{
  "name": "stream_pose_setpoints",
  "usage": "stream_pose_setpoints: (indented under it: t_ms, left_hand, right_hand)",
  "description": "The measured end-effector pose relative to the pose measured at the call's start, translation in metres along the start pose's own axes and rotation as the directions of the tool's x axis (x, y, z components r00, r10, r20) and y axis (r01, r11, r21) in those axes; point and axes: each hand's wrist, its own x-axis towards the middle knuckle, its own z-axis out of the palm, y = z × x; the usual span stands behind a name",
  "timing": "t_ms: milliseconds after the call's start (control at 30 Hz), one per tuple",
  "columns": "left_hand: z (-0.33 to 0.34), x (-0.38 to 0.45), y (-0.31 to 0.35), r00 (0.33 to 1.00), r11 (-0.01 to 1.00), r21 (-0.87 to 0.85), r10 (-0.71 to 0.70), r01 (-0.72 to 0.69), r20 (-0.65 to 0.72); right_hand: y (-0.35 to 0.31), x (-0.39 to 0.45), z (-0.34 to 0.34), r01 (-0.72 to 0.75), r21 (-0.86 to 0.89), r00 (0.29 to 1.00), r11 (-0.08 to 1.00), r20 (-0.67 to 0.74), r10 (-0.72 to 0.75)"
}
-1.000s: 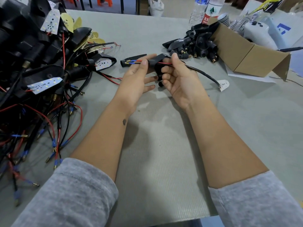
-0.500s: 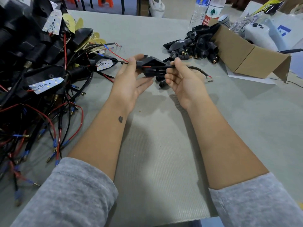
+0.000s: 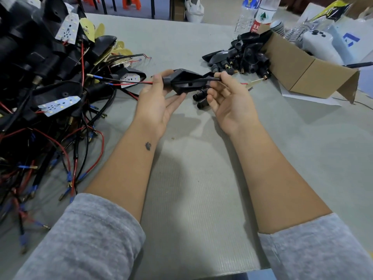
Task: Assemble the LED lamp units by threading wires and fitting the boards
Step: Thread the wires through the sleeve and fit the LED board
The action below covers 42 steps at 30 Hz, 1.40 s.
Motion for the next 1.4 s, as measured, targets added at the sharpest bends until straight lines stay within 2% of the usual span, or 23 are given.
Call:
stream_pose_setpoints:
  t_ms: [200,433,500,567,633,733,833,1033,1200,1233,1267,1333,1400]
  left_hand:
    - [0.002,-0.001,0.0,0.999,0.999,0.03,-0.032,0.032,0.023]
    - [0.007,-0.006,-0.004,0.99,0.993,0.116,-0.015,-0.001,0.139]
    - [0.006,-0.006,-0.005,0.992,0.994,0.103,0.021,-0.034,0.125]
    - [0.005,-0.005,-0.004,0.995,0.996,0.067,0.049,-0.055,0.086]
    - [0.004,-0.004,-0.002,0.997,0.998,0.019,0.065,-0.066,0.047]
    - [0.001,-0.004,0.002,0.998,0.996,-0.07,0.065,-0.064,0.017]
    - [0.0,-0.004,0.004,0.998,0.989,-0.139,0.053,-0.049,0.022]
    - [0.001,-0.004,0.006,1.0,0.984,-0.18,0.006,-0.008,-0.01]
    - [-0.001,-0.003,0.009,0.998,0.95,-0.309,-0.056,0.053,0.001]
    - [-0.002,-0.002,0.01,0.998,0.942,-0.33,-0.062,0.058,-0.002]
    - [-0.003,-0.002,0.01,0.998,0.938,-0.342,-0.064,0.058,-0.006]
    - [-0.004,-0.001,0.009,0.998,0.942,-0.332,-0.057,0.043,-0.03]
    - [-0.005,0.0,0.009,0.997,0.957,-0.291,-0.028,0.006,-0.069]
  right_hand:
    - [0.003,0.003,-0.001,0.048,-0.083,0.999,0.995,-0.015,-0.049]
    - [0.004,0.002,-0.001,0.055,-0.132,0.997,0.99,-0.054,-0.063]
    - [0.005,0.003,0.002,0.078,-0.252,0.989,0.964,-0.101,-0.106]
    - [0.009,0.003,0.005,0.107,-0.542,0.972,0.834,-0.121,-0.203]
    - [0.013,0.003,0.005,0.137,-0.784,0.95,0.606,-0.071,-0.305]
    - [0.014,0.004,0.001,0.084,-0.963,0.943,0.255,-0.006,-0.334]
    - [0.011,0.005,0.0,0.028,-0.985,0.967,0.169,-0.016,-0.253]
    - [0.012,0.005,0.001,0.068,-0.996,0.966,0.062,0.05,-0.254]
    - [0.016,0.007,-0.002,0.119,-0.993,0.961,0.028,0.108,-0.255]
    - [0.017,0.008,-0.003,0.126,-0.991,0.96,0.049,0.11,-0.257]
    - [0.018,0.008,-0.003,0.133,-0.982,0.959,0.131,0.094,-0.267]
    - [0.017,0.006,0.0,0.115,-0.896,0.961,0.428,-0.009,-0.276]
    - [0.01,0.007,0.001,0.093,-0.759,0.964,0.644,-0.092,-0.248]
